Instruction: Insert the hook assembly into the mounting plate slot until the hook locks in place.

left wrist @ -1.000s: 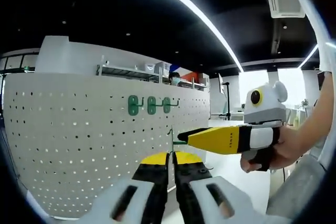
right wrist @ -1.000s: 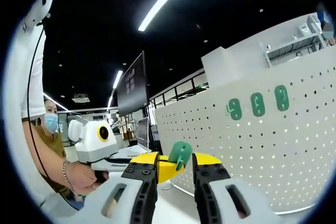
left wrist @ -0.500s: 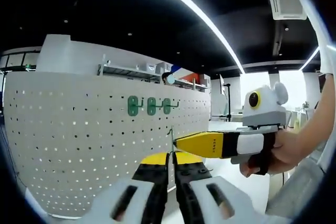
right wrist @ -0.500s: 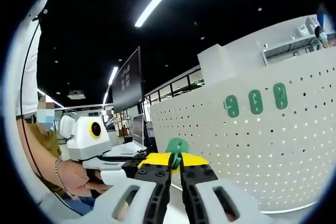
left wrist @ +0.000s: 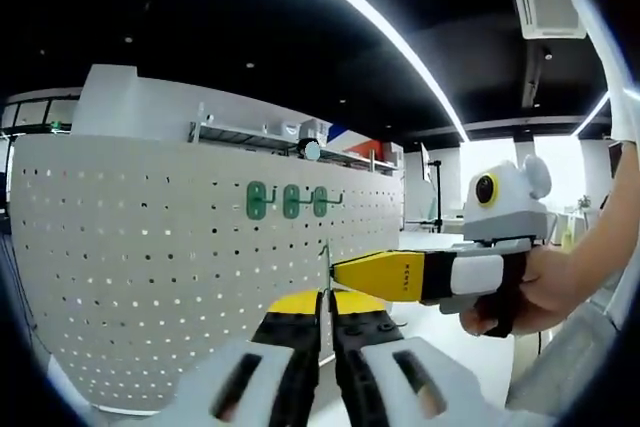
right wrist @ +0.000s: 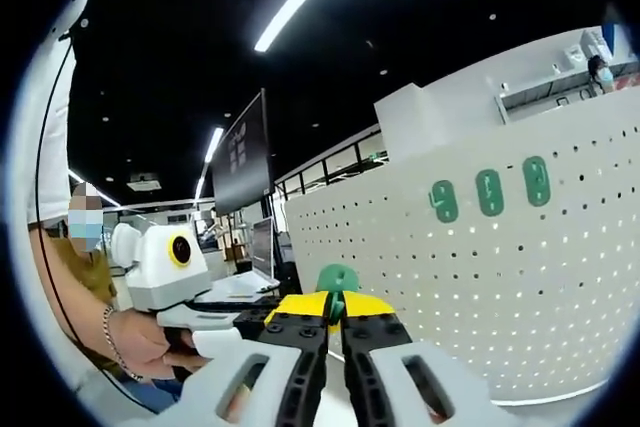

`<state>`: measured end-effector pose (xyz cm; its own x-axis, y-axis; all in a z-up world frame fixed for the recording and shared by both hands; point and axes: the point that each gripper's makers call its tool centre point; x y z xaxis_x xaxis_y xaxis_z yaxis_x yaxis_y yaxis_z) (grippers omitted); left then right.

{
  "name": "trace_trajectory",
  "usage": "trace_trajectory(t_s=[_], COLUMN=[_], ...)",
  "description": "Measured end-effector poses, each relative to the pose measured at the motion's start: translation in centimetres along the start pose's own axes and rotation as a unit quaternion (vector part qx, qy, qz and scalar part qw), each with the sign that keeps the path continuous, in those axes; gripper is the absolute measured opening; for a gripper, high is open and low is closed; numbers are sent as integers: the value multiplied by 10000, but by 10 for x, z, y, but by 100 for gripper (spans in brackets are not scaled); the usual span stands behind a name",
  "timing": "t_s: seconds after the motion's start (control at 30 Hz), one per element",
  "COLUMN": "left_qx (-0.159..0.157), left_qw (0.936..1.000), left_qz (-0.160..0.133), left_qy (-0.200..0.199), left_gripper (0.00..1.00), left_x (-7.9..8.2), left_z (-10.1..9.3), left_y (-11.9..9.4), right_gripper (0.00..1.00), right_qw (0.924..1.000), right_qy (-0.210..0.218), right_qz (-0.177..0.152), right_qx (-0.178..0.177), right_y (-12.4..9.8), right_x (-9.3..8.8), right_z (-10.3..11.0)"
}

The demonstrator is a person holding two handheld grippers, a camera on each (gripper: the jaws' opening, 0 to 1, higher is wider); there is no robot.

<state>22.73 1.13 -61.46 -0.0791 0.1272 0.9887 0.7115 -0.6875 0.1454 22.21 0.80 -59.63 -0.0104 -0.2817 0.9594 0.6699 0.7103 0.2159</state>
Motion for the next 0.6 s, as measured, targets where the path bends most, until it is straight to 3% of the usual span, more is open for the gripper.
trace_trajectory(t_s=[0.3, 0.6], left_qx=[-92, -229], left_qw=[9999, 9988], left_qz=[29, 444], left_qy=[-99, 5], left_gripper=[6, 54], left_x=[-1, -17], left_z=[-4, -12], left_y=[2, 5], right_gripper=[0, 0], right_qw=[9998, 9997], right_qy=[168, 233], right_qz=[27, 0], right_qx=[-63, -80], right_y=[-3, -3], right_x=[1, 6], right_z=[-2, -4])
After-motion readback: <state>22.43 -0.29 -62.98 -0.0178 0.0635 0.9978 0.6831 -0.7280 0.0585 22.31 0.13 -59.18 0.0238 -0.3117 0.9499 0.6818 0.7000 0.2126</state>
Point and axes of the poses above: the point that each gripper's makers call its tool centre point, and the gripper's own axes: y roughly forward along the fingers, z roughly to its left, x roughly out of its top, and after that the axes turned 6 degrees about -z, right-handed
